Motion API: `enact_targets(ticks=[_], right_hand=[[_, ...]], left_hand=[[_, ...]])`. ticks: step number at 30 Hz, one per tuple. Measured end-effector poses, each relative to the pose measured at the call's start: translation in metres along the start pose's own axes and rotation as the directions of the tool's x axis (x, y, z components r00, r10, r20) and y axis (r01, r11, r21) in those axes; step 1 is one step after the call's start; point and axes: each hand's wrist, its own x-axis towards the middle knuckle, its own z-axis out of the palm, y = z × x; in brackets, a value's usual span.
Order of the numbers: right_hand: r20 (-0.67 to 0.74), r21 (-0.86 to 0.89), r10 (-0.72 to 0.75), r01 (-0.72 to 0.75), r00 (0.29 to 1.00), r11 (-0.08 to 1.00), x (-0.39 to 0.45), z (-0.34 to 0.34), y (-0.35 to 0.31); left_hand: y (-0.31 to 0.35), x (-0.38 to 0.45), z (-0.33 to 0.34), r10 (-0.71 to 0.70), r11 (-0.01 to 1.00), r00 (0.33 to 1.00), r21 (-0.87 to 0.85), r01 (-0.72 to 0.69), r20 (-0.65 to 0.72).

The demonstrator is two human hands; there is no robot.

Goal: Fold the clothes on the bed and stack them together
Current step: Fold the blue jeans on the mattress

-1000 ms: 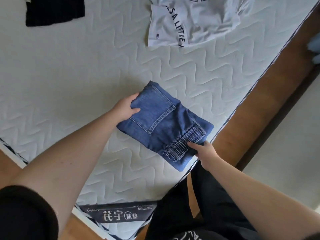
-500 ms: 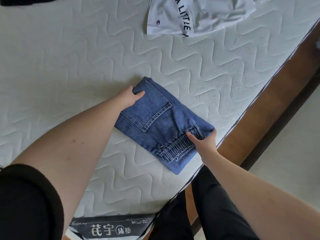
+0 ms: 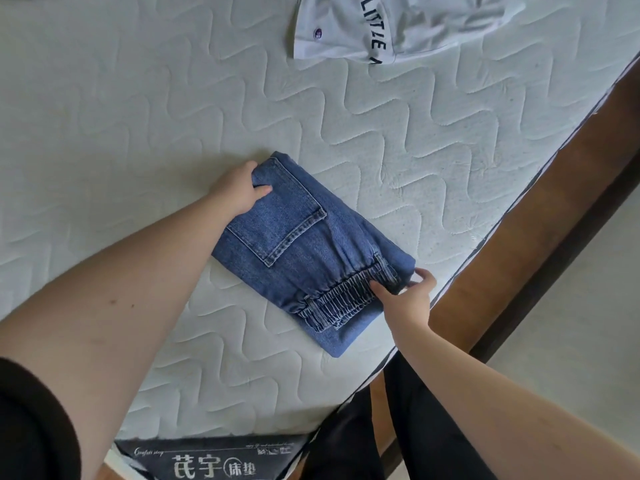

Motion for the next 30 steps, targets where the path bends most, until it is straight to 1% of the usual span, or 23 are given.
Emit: enact_targets(ticks=[1, 2, 3, 4, 5, 6, 8, 9, 10, 13, 14, 16, 18, 19, 22, 24, 26, 28, 30], right_hand=[[-0.027, -0.018, -0.004, 0.004, 1.000, 1.000, -0.002, -0.002, -0.001], [-0.053, -0.075, -0.035, 0.031, 0.998, 0.997, -0.004, -0.003, -0.001], [-0.077, -0.170, -0.109, 0.095, 0.991, 0.981, -0.006, -0.003, 0.000], [-0.084, -0.280, -0.223, 0.191, 0.971, 0.941, -0.009, -0.003, 0.001], [-0.069, -0.372, -0.358, 0.309, 0.931, 0.875, -0.012, -0.002, 0.001], [-0.034, -0.435, -0.489, 0.428, 0.872, 0.792, -0.015, 0.001, -0.001], [0.075, -0.511, -0.681, 0.614, 0.729, 0.601, -0.017, 0.010, -0.010], [0.138, -0.530, -0.730, 0.673, 0.670, 0.517, -0.016, 0.019, -0.016], [0.197, -0.543, -0.756, 0.711, 0.624, 0.447, -0.014, 0.028, -0.023], [0.374, -0.604, -0.768, 0.765, 0.520, 0.224, -0.001, 0.059, -0.039], [0.441, -0.633, -0.739, 0.760, 0.509, 0.145, 0.008, 0.067, -0.041], [0.530, -0.687, -0.659, 0.726, 0.533, 0.035, 0.028, 0.078, -0.037], [0.546, -0.736, -0.607, 0.677, 0.578, -0.017, 0.046, 0.084, -0.031], [0.543, -0.751, -0.599, 0.659, 0.589, -0.033, 0.050, 0.086, -0.028], [0.556, -0.749, -0.593, 0.661, 0.583, -0.052, 0.053, 0.087, -0.028], [0.581, -0.724, -0.592, 0.687, 0.558, -0.062, 0.052, 0.079, -0.029], [0.603, -0.710, -0.585, 0.700, 0.542, -0.083, 0.051, 0.062, -0.024], [0.600, -0.708, -0.579, 0.703, 0.551, -0.065, 0.048, 0.039, -0.010], [0.596, -0.720, -0.552, 0.693, 0.583, -0.044, 0.045, 0.019, 0.008]], left_hand=[[0.005, -0.002, 0.002, 0.019, 0.999, 0.999, 0.042, -0.018, -0.035], [0.009, -0.005, 0.005, 0.054, 0.995, 0.995, 0.089, -0.047, -0.082], [0.012, -0.009, 0.008, 0.115, 0.986, 0.982, 0.137, -0.094, -0.147], [0.016, -0.015, 0.013, 0.198, 0.970, 0.955, 0.186, -0.158, -0.222], [0.020, -0.023, 0.018, 0.285, 0.946, 0.915, 0.237, -0.220, -0.287], [0.024, -0.031, 0.026, 0.358, 0.919, 0.875, 0.287, -0.269, -0.327], [0.031, -0.045, 0.046, 0.457, 0.870, 0.825, 0.361, -0.336, -0.332], [0.034, -0.051, 0.058, 0.475, 0.855, 0.821, 0.384, -0.348, -0.316], [0.037, -0.054, 0.070, 0.464, 0.856, 0.833, 0.396, -0.333, -0.302], [0.040, -0.053, 0.098, 0.324, 0.902, 0.899, 0.384, -0.198, -0.296], [0.040, -0.049, 0.104, 0.292, 0.908, 0.911, 0.385, -0.167, -0.292], [0.039, -0.039, 0.112, 0.262, 0.907, 0.924, 0.398, -0.138, -0.277], [0.038, -0.030, 0.118, 0.235, 0.907, 0.936, 0.404, -0.115, -0.261], [0.038, -0.027, 0.121, 0.220, 0.910, 0.941, 0.401, -0.103, -0.256], [0.038, -0.026, 0.122, 0.223, 0.913, 0.936, 0.394, -0.103, -0.272], [0.035, -0.037, 0.124, 0.244, 0.923, 0.915, 0.368, -0.117, -0.321], [0.027, -0.061, 0.139, 0.220, 0.940, 0.901, 0.327, -0.093, -0.375], [0.021, -0.091, 0.163, 0.168, 0.959, 0.890, 0.278, -0.049, -0.424], [0.020, -0.115, 0.184, 0.122, 0.975, 0.889, 0.222, -0.023, -0.442]])
